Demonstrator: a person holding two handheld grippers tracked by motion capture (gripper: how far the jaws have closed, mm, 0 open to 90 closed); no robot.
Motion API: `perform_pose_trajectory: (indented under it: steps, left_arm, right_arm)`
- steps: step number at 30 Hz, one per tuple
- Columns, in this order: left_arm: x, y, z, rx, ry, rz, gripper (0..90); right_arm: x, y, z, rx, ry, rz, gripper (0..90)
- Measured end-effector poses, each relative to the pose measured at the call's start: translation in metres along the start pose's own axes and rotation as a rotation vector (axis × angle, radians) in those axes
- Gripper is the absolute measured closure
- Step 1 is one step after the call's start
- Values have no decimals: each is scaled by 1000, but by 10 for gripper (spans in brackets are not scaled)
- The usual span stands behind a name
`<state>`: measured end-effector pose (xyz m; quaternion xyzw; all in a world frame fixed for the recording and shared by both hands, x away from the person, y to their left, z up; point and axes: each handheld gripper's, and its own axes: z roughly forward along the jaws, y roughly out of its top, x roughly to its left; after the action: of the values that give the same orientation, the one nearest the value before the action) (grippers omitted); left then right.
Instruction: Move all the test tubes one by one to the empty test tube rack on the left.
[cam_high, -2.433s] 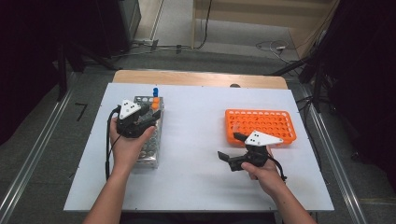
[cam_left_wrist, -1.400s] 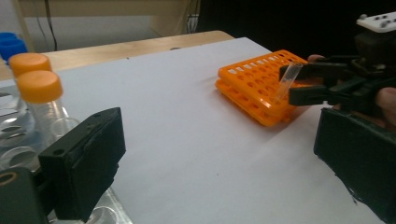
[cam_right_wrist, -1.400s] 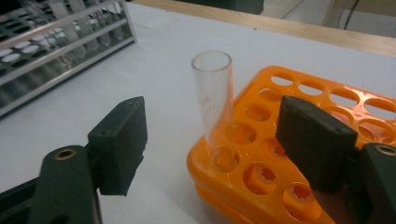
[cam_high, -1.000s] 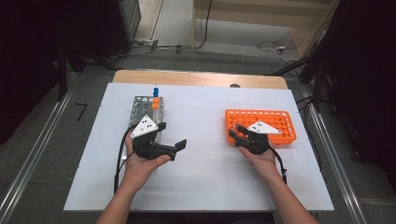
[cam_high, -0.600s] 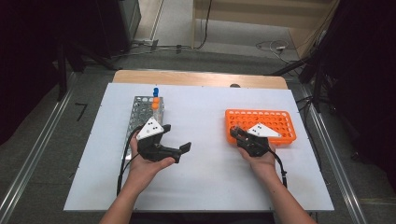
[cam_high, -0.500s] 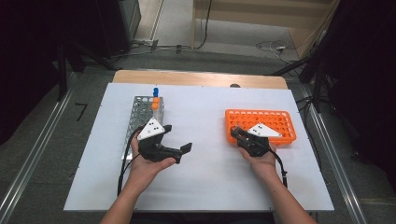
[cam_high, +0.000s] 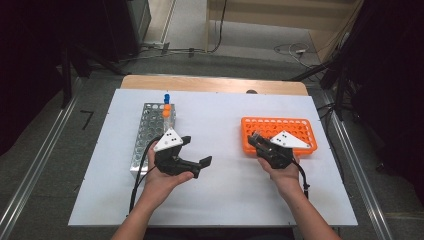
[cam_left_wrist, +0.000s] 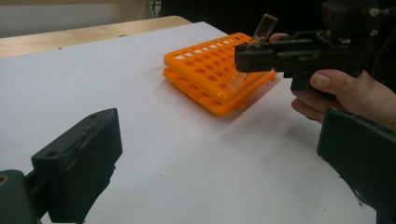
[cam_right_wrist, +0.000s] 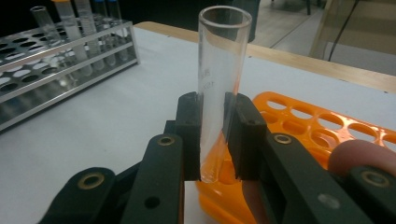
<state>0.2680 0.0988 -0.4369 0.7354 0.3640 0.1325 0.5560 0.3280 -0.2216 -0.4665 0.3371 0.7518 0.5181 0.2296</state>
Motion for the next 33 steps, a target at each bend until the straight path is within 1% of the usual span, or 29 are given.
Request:
perform_pose_trajectory:
  steps: [5,8,10,12,15,19,20,23,27,30,33]
  left_arm:
    - [-5,1,3,-2,-24,7,21]
    - [-7,1,4,-2,-39,9,40]
    - [-9,2,5,-11,-48,15,64]
    - [-11,2,6,-19,-64,20,104]
    - [-15,2,7,-26,-75,31,158]
    - [-19,1,10,-24,-80,51,261]
    - [-20,1,11,-27,-83,51,286]
    - [-23,1,12,-33,-92,61,354]
    - [-26,1,13,-35,-92,81,457]
    - [-29,-1,16,-30,-82,101,526]
    - [-32,-1,18,-23,-71,118,575]
  right_arm:
    - [13,3,0,8,44,-15,732]
    - [23,4,1,18,74,-28,732]
    - [29,5,2,25,96,-37,732]
    - [35,5,4,32,113,-48,732]
    - [45,5,6,42,142,-60,732]
    - [59,6,9,54,179,-83,732]
    - [63,6,9,61,187,-82,732]
    - [72,6,12,76,213,-103,732]
    - [82,6,14,93,246,-116,732]
    - [89,6,15,103,267,-124,731]
    - [93,8,15,108,283,-127,731]
